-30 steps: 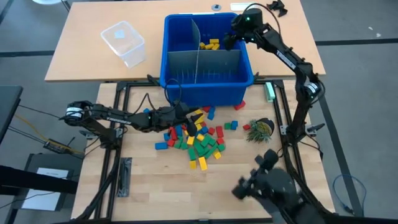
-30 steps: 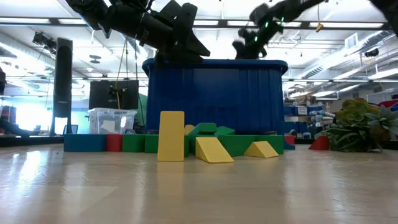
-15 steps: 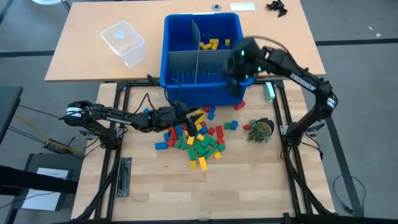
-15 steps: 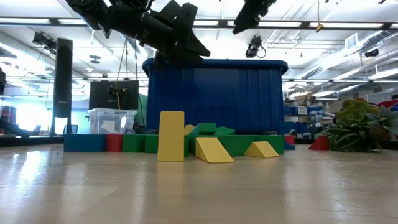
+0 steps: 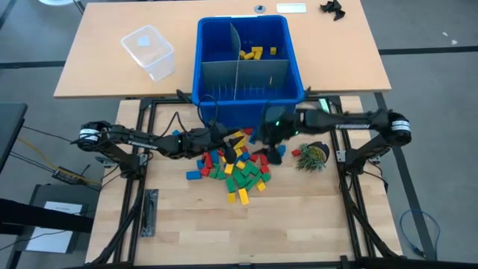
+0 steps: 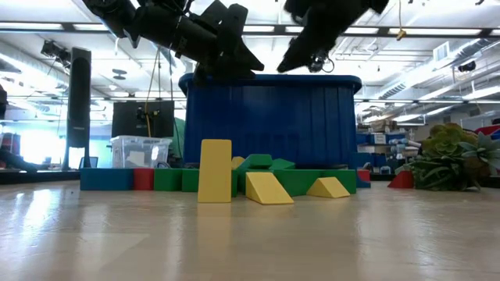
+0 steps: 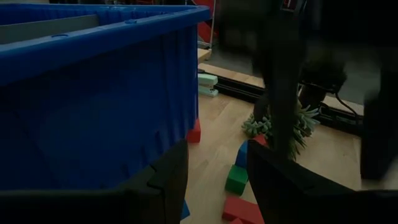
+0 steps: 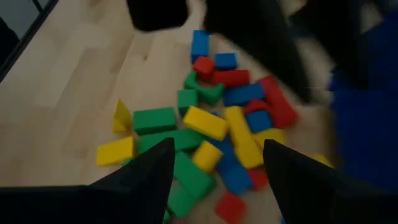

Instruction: Sort Items/Unsort Items

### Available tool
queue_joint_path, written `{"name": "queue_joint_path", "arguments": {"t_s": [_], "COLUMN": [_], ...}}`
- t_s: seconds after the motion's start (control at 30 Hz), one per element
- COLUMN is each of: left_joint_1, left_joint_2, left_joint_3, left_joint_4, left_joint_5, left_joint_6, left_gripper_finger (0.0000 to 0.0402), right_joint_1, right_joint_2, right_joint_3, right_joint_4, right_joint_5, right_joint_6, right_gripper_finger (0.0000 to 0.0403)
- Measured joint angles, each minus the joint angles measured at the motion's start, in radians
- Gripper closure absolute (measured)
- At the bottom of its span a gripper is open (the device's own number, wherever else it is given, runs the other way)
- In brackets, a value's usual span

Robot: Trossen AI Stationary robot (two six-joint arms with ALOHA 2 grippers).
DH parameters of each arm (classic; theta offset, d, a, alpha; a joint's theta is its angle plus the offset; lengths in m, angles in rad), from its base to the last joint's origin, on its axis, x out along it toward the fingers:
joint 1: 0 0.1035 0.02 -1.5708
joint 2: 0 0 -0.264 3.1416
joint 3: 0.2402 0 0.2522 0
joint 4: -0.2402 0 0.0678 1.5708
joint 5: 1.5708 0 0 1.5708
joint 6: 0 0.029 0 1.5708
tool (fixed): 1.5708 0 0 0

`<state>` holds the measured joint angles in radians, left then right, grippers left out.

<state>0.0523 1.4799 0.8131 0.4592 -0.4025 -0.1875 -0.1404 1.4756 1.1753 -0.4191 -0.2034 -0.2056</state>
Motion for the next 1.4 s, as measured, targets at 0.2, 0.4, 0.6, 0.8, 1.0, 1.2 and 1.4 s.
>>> {"name": "queue_joint_path", "arguments": {"t_s": [0.2,0.4,0.6,0.8,1.0,1.2,1.4], "left_joint_1": [0.000,0.000,0.000,0.000,0.000,0.002,0.002], "left_joint_2": [0.000,0.000,0.000,0.000,0.000,0.000,0.000], "left_joint_3": [0.000,0.000,0.000,0.000,0.000,0.000,-0.001], "left_joint_4": [-0.001,-0.001,-0.001,-0.007,-0.013,-0.019,-0.040], "left_joint_5": [0.000,0.000,0.000,0.000,-0.005,-0.014,-0.015], "left_joint_6": [0.000,0.000,0.000,0.000,0.000,0.000,0.000], "left_gripper_finger": [0.0234,0.0234,0.0234,0.0234,0.0234,0.0234,0.0234], "right_joint_1": [0.069,0.105,0.107,0.111,0.097,0.067,0.062], "right_joint_2": [0.159,0.282,0.341,0.401,0.420,0.439,0.465], "right_joint_3": [-0.051,-0.052,-0.051,-0.050,-0.049,-0.048,-0.046], "right_joint_4": [0.180,0.208,0.242,0.273,0.230,0.181,0.135], "right_joint_5": [0.003,0.112,0.239,0.240,0.236,0.243,0.208], "right_joint_6": [0.158,0.265,0.343,0.348,0.383,0.340,0.309], "right_gripper_finger": [0.0166,0.0173,0.0184,0.0191,0.0192,0.0212,0.0238]}}
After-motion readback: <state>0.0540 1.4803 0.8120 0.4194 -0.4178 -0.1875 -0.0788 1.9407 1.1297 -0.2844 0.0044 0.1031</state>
